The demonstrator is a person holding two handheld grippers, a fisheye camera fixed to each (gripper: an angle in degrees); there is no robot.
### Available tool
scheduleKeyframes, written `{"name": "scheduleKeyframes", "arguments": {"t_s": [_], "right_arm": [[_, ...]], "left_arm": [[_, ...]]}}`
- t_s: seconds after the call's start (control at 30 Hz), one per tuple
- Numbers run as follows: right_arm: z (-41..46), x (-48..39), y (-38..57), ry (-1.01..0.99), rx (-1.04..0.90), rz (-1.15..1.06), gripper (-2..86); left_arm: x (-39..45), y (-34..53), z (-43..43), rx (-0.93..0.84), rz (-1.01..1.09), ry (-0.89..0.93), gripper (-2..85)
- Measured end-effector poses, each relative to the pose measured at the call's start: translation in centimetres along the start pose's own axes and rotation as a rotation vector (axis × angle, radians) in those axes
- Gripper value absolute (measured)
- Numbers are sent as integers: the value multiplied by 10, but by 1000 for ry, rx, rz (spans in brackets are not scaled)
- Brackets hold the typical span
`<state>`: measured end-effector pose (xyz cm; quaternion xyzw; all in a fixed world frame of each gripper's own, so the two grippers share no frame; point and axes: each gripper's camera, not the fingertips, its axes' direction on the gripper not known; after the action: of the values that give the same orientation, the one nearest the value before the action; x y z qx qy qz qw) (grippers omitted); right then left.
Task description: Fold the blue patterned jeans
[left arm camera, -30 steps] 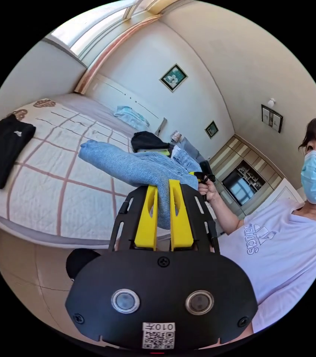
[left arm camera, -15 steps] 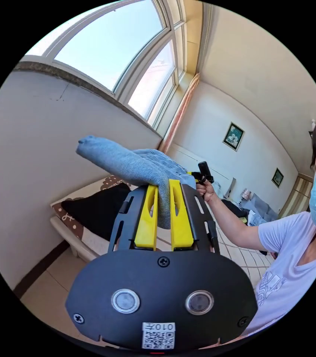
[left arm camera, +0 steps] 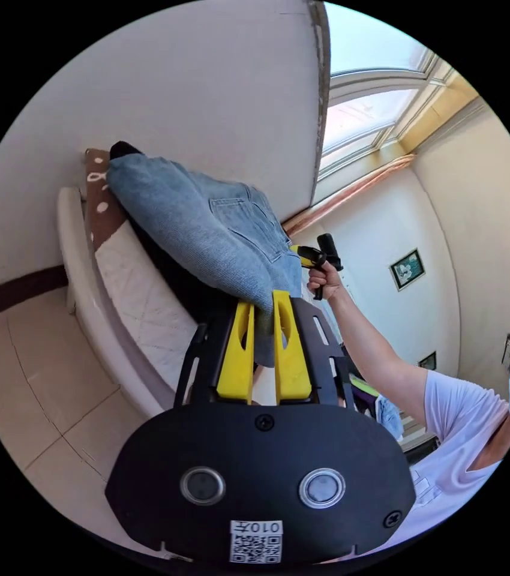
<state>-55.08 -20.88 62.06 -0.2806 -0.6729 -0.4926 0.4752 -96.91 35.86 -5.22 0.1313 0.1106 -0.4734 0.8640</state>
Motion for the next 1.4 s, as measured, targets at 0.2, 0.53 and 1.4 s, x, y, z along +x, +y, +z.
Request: {"name": "scheduleKeyframes", "arguments": {"t_s": [0.2,0.53,1.4], "right_arm": [[17,18,5,57,45,70,62],[15,-42,28,230,320,166,75],[34,-572,727,1506,814,897,122]], "left_arm": [[21,0,17,-70,145,-127,90],[52,35,28,-72,94,-280,100],[407,316,76,-433,813,-46,0]]}}
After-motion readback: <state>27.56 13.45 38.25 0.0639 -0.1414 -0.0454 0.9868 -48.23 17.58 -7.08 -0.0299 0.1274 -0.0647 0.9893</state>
